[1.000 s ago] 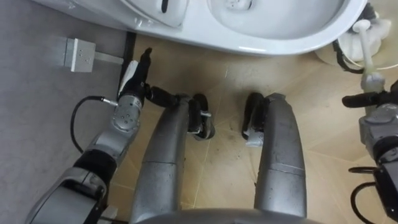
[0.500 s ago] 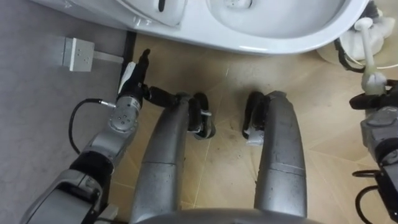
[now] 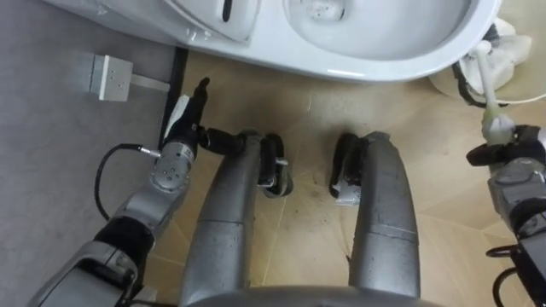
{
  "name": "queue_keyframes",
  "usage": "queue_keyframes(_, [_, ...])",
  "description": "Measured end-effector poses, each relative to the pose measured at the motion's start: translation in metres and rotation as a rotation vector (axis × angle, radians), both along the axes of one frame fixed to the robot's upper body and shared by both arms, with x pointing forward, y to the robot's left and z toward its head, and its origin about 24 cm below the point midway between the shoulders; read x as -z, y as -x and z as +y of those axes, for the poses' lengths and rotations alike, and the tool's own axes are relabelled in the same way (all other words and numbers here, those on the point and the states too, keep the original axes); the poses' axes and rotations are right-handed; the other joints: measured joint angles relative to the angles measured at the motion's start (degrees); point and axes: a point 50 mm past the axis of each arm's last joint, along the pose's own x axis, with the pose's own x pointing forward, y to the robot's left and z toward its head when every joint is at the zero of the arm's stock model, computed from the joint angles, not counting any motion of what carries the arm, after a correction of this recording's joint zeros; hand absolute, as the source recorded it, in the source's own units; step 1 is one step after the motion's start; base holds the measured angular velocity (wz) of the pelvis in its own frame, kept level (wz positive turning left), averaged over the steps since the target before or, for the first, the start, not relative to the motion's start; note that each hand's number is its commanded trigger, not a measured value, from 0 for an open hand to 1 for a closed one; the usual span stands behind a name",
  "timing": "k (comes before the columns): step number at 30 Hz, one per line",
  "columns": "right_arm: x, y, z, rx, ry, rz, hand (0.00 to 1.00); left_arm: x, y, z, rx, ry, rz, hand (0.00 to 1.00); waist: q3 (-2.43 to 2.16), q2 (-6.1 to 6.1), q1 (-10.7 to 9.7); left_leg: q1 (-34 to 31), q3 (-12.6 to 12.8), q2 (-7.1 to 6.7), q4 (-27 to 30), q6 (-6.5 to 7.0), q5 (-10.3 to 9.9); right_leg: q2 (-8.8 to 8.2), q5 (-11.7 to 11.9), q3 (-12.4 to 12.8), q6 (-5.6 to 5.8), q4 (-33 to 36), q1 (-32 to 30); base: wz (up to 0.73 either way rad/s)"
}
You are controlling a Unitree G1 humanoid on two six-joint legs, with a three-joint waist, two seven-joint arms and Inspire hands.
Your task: Brush toilet
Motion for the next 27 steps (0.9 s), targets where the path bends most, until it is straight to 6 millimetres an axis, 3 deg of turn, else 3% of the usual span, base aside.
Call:
queue_keyframes(8, [0.018, 0.018, 0.008, 0.055, -0.122, 0.031, 1.00, 0.015, 0.018, 0.005, -0.010, 0.001, 0.065, 0.00, -0.02, -0.17, -0.12, 8.58, 0.21, 1.08, -6.12, -0.06, 0.64, 0.91, 1.38, -0.55, 0.27, -7.04, 8.83, -0.08])
queue_keyframes(12, [0.023, 0.023, 0.009, 0.120, -0.203, 0.011, 1.00, 0.020, 0.028, 0.008, -0.010, 0.003, 0.092, 0.00, -0.23, -0.42, -1.22, 13.42, 0.02, 1.19, -10.01, -0.02, 1.32, 0.99, 1.95, -1.30, 0.61, -11.14, 14.07, 0.00])
queue_keyframes(15, [0.028, 0.034, 0.007, 0.175, -0.259, 0.001, 1.00, 0.025, 0.035, 0.011, -0.015, 0.011, 0.119, 0.00, -0.48, -0.85, -1.68, 17.97, -0.27, 1.09, -13.08, 0.03, 1.63, 1.12, 2.29, -1.89, 0.89, -14.38, 18.87, 0.00])
queue_keyframes(17, [0.034, 0.041, 0.010, 0.227, -0.305, -0.020, 1.00, 0.025, 0.037, 0.020, -0.054, 0.013, 0.120, 0.00, -1.01, -1.76, -1.86, 21.47, -0.33, 1.07, -15.61, -0.04, 1.86, 1.36, 2.54, -2.07, 1.16, -16.98, 22.45, -0.02])
queue_keyframes(20, [0.041, 0.050, 0.015, 0.309, -0.365, -0.043, 1.00, 0.027, 0.042, 0.030, -0.102, 0.015, 0.125, 0.00, -1.38, -2.63, -1.99, 26.54, -0.35, 1.12, -19.03, -0.02, 2.19, 1.90, 3.14, -2.19, 1.56, -20.71, 27.53, -0.03])
queue_keyframes(27, [0.053, 0.066, 0.025, 0.386, -0.437, -0.056, 1.00, 0.043, 0.069, 0.042, -0.142, -0.013, 0.209, 0.00, -1.55, -2.88, -3.35, 38.01, -0.66, 0.98, -27.21, 0.31, 3.14, 2.96, 4.81, -2.84, 2.78, -30.00, 39.68, 0.00])
